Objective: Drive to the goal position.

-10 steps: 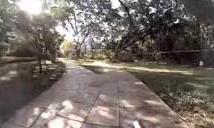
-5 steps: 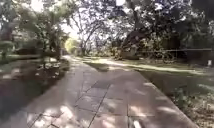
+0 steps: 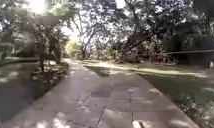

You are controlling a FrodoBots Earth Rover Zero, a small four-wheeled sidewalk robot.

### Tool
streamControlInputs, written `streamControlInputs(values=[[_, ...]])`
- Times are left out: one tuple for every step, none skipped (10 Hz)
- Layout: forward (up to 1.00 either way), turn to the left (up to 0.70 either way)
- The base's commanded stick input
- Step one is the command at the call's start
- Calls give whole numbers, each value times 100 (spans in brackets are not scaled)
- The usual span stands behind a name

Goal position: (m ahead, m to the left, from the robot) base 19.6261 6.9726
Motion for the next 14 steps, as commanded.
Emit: streamControlInputs(values=[[50,31],[50,50],[50,50],[50,16],[50,0],[50,0],[50,0],[50,0],[50,0],[50,0],[50,0],[50,0],[50,0],[50,0]])
